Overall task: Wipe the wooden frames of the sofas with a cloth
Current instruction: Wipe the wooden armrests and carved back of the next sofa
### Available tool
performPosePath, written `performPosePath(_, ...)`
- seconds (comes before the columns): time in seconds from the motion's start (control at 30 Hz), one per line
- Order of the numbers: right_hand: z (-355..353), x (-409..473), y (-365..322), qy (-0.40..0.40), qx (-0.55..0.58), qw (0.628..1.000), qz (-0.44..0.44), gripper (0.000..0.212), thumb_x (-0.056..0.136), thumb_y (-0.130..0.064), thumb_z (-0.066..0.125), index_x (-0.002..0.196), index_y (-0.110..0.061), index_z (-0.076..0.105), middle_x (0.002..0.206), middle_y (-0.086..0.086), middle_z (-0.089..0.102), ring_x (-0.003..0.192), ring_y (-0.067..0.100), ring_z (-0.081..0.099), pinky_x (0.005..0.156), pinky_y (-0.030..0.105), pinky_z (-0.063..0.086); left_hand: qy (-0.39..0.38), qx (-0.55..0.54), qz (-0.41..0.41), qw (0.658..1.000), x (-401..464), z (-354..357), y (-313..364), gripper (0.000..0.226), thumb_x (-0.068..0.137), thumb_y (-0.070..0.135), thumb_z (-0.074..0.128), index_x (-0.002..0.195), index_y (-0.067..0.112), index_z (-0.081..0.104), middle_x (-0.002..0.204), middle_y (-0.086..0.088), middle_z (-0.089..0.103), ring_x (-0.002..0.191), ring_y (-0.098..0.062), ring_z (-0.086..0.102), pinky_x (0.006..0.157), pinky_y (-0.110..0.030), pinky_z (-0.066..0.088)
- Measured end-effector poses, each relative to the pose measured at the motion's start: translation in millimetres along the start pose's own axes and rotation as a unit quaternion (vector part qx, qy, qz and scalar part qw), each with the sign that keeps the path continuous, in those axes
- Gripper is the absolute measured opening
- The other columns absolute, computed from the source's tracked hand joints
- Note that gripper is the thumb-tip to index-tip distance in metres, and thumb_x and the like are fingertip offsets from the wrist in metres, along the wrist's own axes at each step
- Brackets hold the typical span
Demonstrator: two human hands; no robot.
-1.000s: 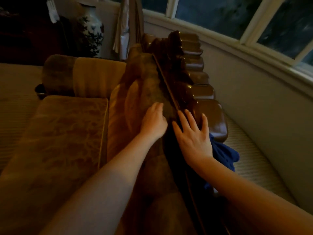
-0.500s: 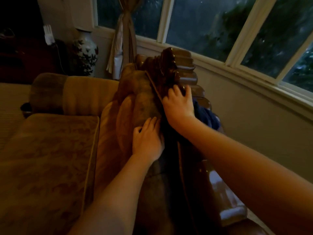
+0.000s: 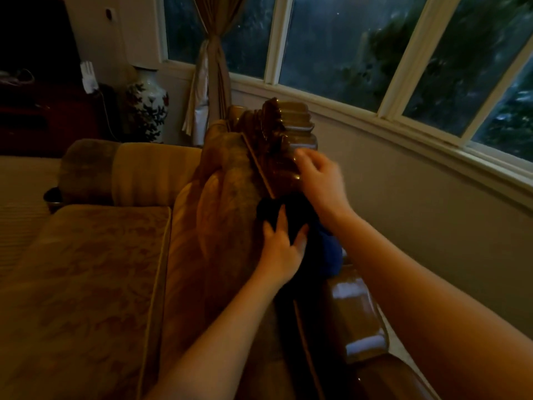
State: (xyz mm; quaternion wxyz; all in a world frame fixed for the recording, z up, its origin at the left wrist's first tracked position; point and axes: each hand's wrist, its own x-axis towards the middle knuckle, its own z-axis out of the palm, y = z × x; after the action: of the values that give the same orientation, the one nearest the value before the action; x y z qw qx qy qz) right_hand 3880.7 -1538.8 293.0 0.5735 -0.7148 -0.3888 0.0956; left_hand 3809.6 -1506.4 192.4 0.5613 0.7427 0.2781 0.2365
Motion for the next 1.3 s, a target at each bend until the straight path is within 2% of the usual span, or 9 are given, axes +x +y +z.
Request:
performPosePath(0.13,-23,8,19,0.173,-0.179,0.968,0.033,0.024,0.098,-0.028,0.036,0.08,-0.027,0.053,0.082,-0.003,0.059,0.078,0.014,0.058,0.081,0.039,0.049,0.042,-0.106,-0.025,0.993,28,8,-8,0.051,0.099,0.033,0.041,0.148,0.028,0.029,0.151,-0.005,0.028,0.138,-0.026,0.031,0.112,-0.043,0.032)
performPosePath(0.23,-18,2,44,0.141,-0.275,0.939,0.151,0.035,0.096,-0.039,0.028,0.103,-0.024,0.059,0.106,0.006,0.062,0.102,0.028,0.058,0.093,0.049,0.044,0.026,-0.099,-0.024,0.994,26,2,-6,0.05,0.098,0.032,0.043,0.147,0.028,0.03,0.151,-0.003,0.03,0.138,-0.023,0.031,0.113,-0.041,0.03)
performPosePath(0.33,-13,-9,55,0.129,-0.322,0.923,0.163,0.051,0.098,-0.048,0.023,0.14,-0.025,0.04,0.141,0.005,0.045,0.128,0.027,0.042,0.104,0.048,0.034,-0.022,-0.066,-0.05,0.996,26,-7,2,0.052,0.099,0.038,0.038,0.148,0.031,0.026,0.154,0.0,0.025,0.141,-0.021,0.026,0.114,-0.04,0.027)
performPosePath(0.47,-14,-10,56,0.137,-0.32,0.927,0.144,0.057,0.097,-0.054,0.018,0.139,-0.024,0.041,0.14,0.007,0.046,0.128,0.028,0.04,0.103,0.049,0.032,0.002,-0.038,-0.026,0.999,27,-5,4,0.051,0.099,0.039,0.036,0.148,0.03,0.028,0.153,-0.001,0.029,0.141,-0.022,0.028,0.114,-0.041,0.028)
performPosePath(0.6,-14,-12,57,0.149,-0.326,0.925,0.129,0.056,0.096,-0.056,0.019,0.135,-0.024,0.044,0.136,0.008,0.049,0.125,0.029,0.043,0.1,0.049,0.031,0.122,-0.063,-0.043,0.99,32,-2,9,0.041,0.099,0.028,0.042,0.14,0.021,0.045,0.141,-0.003,0.047,0.13,-0.023,0.044,0.107,-0.04,0.038)
performPosePath(0.7,-14,-10,55,0.155,-0.319,0.926,0.13,0.057,0.095,-0.057,0.019,0.135,-0.025,0.043,0.134,0.008,0.05,0.123,0.029,0.044,0.1,0.049,0.031,0.184,-0.059,-0.024,0.981,37,-14,19,0.04,0.099,0.024,0.045,0.138,0.019,0.047,0.145,-0.004,0.04,0.133,-0.022,0.038,0.11,-0.038,0.035)
performPosePath(0.97,-6,28,41,0.112,-0.37,0.894,0.227,0.054,0.092,-0.046,0.035,0.136,-0.015,0.038,0.134,0.015,0.047,0.125,0.033,0.041,0.102,0.051,0.028,0.202,-0.076,-0.027,0.976,79,-30,23,0.046,0.101,0.015,0.035,0.147,0.018,0.03,0.153,-0.012,0.023,0.141,-0.026,0.024,0.11,-0.029,0.022)
performPosePath(1.07,8,66,31,0.117,-0.365,0.895,0.229,0.061,0.094,-0.056,0.027,0.146,-0.023,0.024,0.142,0.015,0.039,0.132,0.033,0.034,0.107,0.054,0.023,0.195,-0.149,0.0,0.969,116,-30,26,0.049,0.101,0.012,0.034,0.149,0.015,0.022,0.156,-0.011,0.018,0.144,-0.022,0.018,0.11,-0.023,0.017)
performPosePath(1.3,38,92,44,0.152,-0.425,0.849,0.275,0.052,0.095,-0.05,0.013,0.145,-0.034,0.018,0.138,0.012,0.035,0.129,0.029,0.034,0.105,0.054,0.021,0.126,-0.088,0.072,0.986,161,-17,5,0.055,0.1,0.005,0.033,0.15,0.016,0.015,0.157,-0.003,0.017,0.144,-0.013,0.015,0.111,-0.016,0.014)
